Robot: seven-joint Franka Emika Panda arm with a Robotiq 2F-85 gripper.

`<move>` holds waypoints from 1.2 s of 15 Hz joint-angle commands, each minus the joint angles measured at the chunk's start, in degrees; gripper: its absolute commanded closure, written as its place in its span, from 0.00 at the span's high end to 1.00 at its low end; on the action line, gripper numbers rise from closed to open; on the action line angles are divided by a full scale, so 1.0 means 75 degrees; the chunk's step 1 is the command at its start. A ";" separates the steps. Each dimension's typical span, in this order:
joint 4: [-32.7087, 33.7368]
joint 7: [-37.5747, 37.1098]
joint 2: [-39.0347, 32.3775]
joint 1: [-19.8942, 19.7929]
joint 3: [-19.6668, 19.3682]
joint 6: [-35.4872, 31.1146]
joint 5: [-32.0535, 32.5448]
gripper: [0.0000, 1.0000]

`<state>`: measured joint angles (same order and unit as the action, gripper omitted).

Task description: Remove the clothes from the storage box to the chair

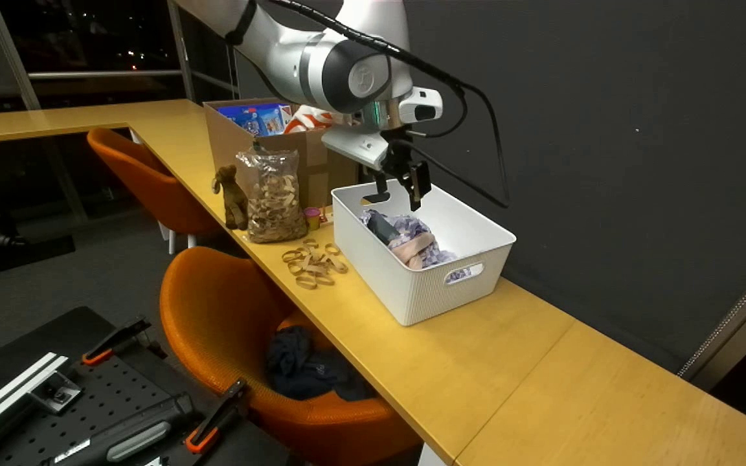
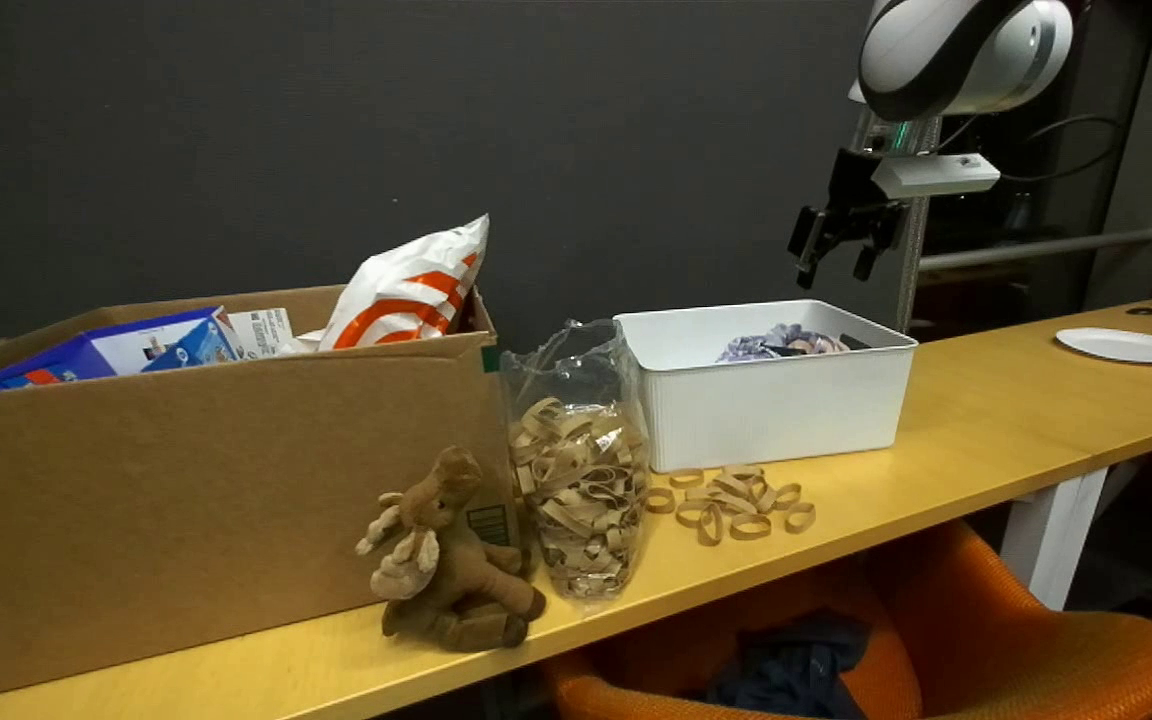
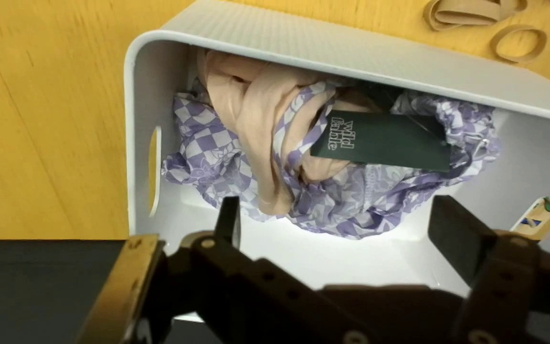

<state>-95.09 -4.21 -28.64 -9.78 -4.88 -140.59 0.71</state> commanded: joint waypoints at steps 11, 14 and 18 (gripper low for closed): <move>0.0166 -0.0133 -0.0985 -0.0093 -0.0263 -0.0603 -0.0090 1.00; 0.0261 -0.0053 -0.1406 -0.0145 -0.0270 -0.1053 -0.0095 1.00; 0.0209 0.0254 -0.1811 -0.0225 -0.0084 -0.2603 -0.0161 0.74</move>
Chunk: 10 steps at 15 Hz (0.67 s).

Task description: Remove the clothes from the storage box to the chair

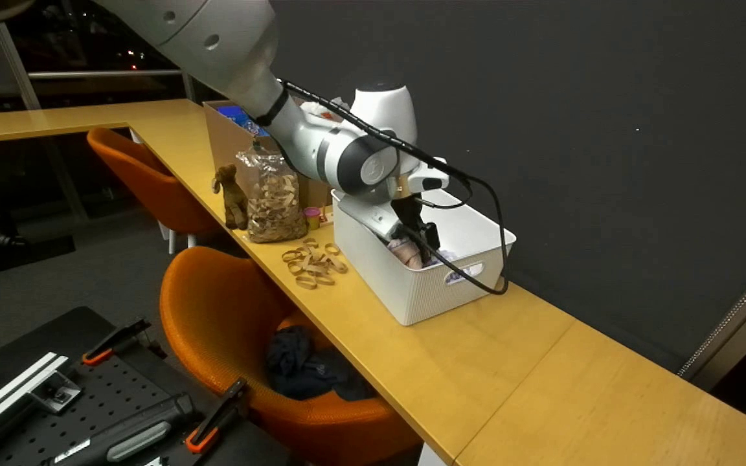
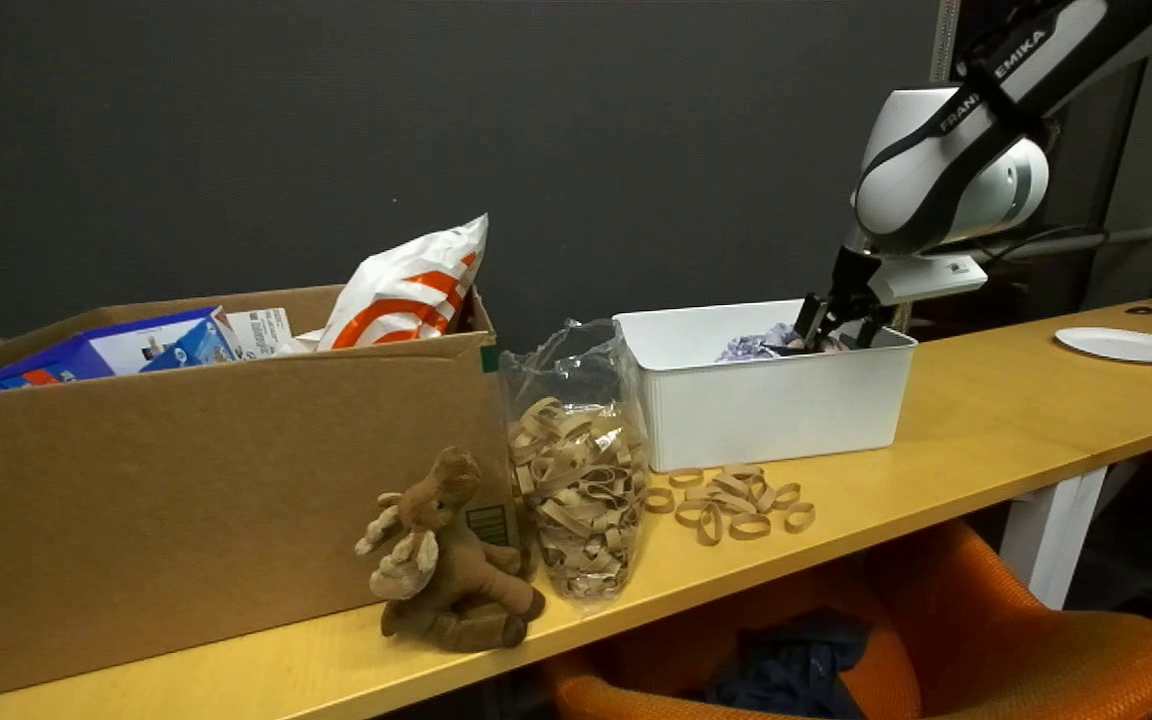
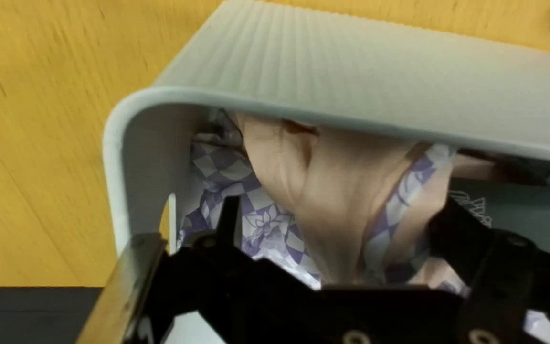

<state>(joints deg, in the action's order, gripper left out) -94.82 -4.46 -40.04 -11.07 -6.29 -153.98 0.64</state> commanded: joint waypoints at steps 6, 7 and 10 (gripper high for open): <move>0.0091 0.0323 -0.0384 -0.0133 0.0322 -0.1379 -0.0274 0.37; 0.0090 0.0278 -0.0364 -0.0106 0.0297 -0.1361 -0.0270 0.28; -0.0027 0.0101 -0.0131 -0.0024 0.0207 -0.1128 -0.0297 0.06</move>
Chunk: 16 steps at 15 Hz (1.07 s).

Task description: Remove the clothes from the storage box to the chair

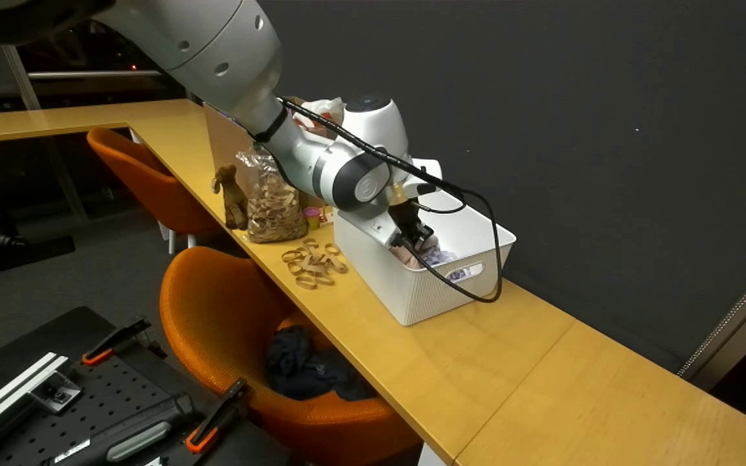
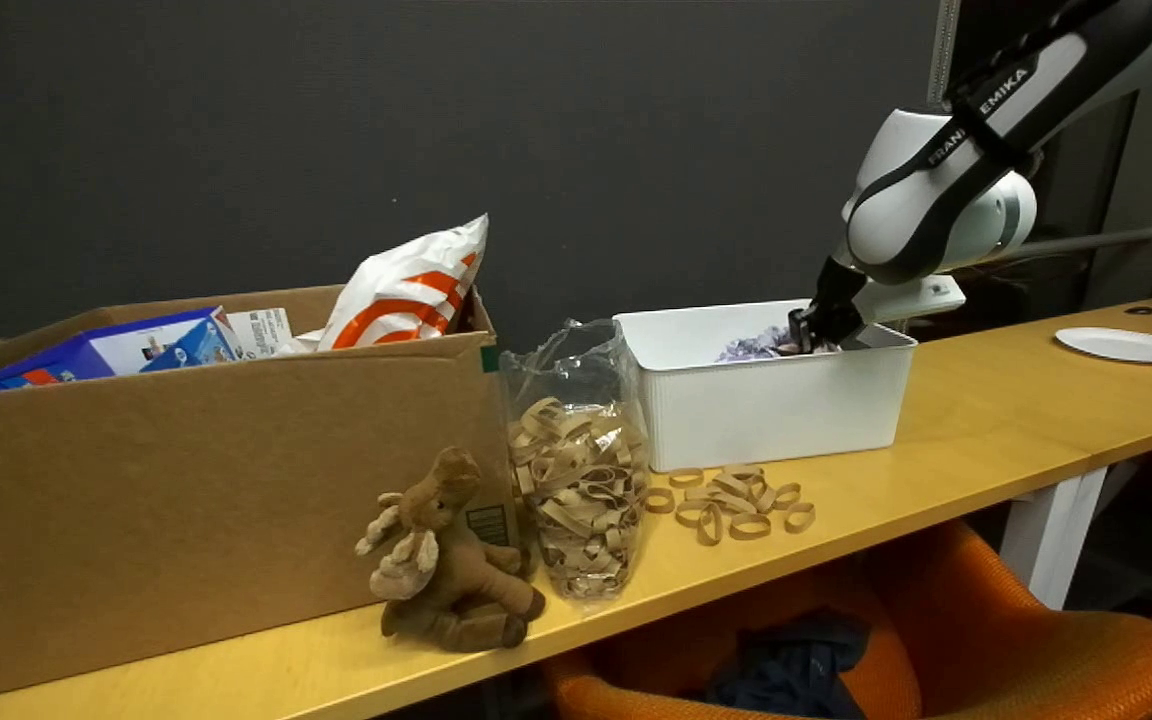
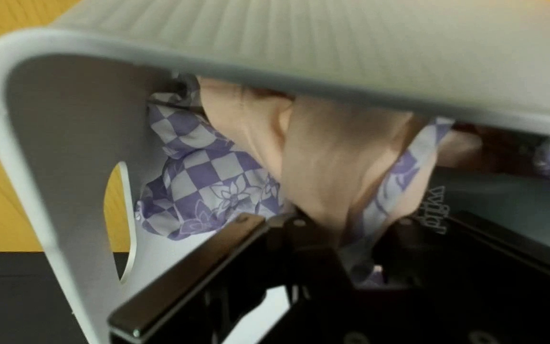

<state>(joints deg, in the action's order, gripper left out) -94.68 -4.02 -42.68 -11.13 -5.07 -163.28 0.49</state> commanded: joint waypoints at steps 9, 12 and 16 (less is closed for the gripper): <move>-0.0734 -0.2984 0.2552 0.1654 -0.1539 0.2702 0.0492 0.02; -0.0802 -0.4048 0.3510 0.2070 -0.1687 0.3344 0.1229 0.02; -0.0587 -0.5114 0.4643 0.2302 -0.1285 0.4136 0.2320 0.02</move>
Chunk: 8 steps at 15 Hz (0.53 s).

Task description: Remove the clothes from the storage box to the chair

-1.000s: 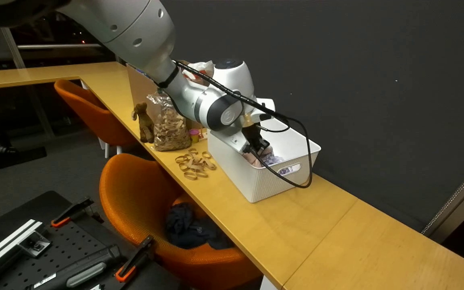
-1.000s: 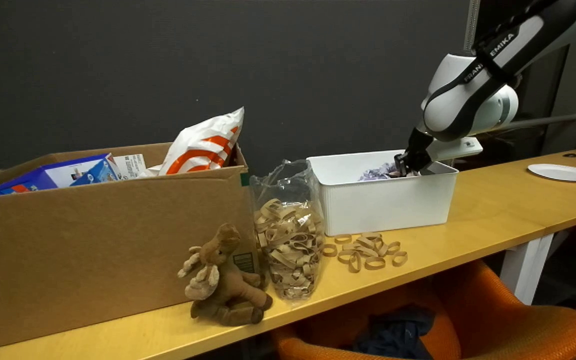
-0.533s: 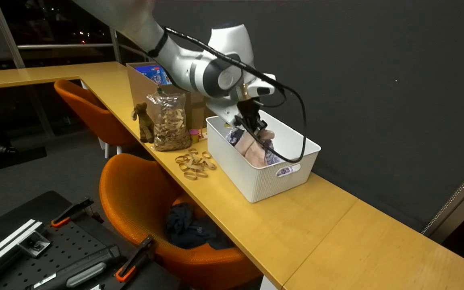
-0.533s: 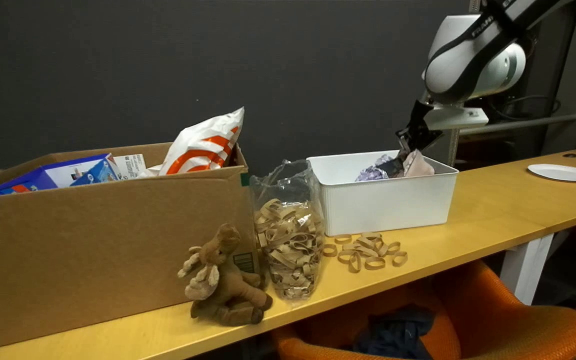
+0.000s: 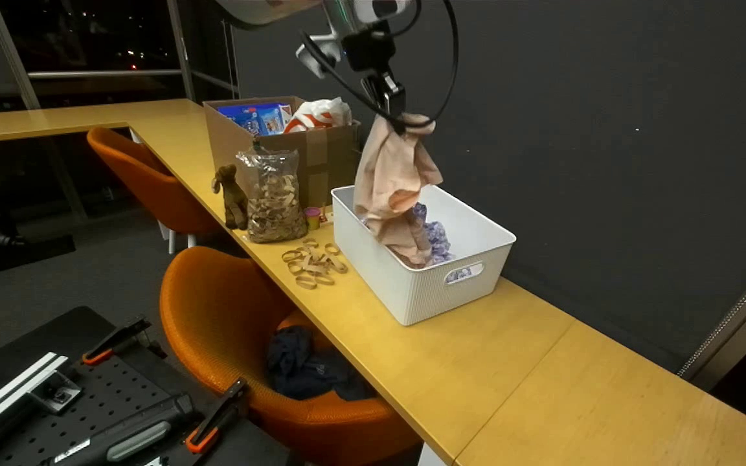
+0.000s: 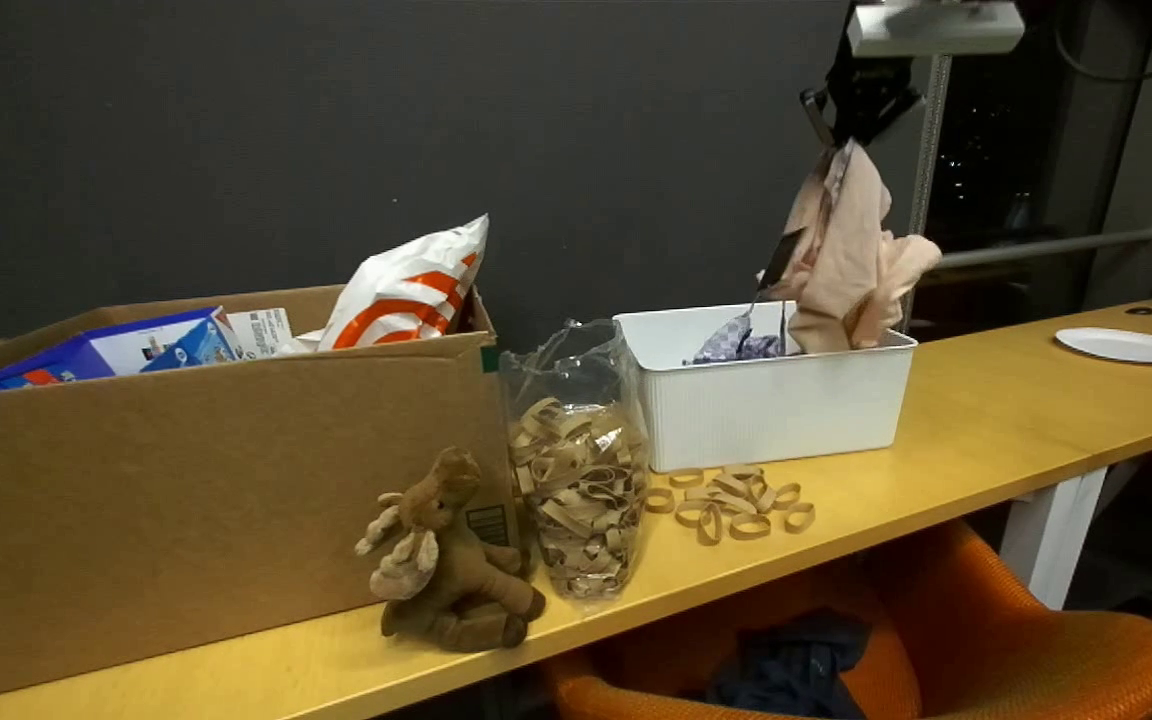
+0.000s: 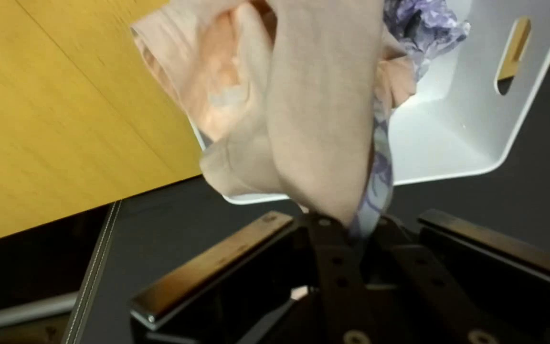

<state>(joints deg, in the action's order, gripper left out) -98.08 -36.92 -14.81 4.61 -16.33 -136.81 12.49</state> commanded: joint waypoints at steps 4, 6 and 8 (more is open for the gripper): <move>-0.0116 -0.1196 0.2050 0.0285 0.1151 0.1612 0.1358 0.02; -0.0190 -0.1288 0.2515 0.0346 0.1785 0.2235 0.1393 0.02; -0.0204 -0.1310 0.2605 0.0325 0.2309 0.2675 0.1242 0.02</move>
<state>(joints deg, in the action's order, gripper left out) -98.07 -45.20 2.04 7.00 -3.67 -121.02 21.25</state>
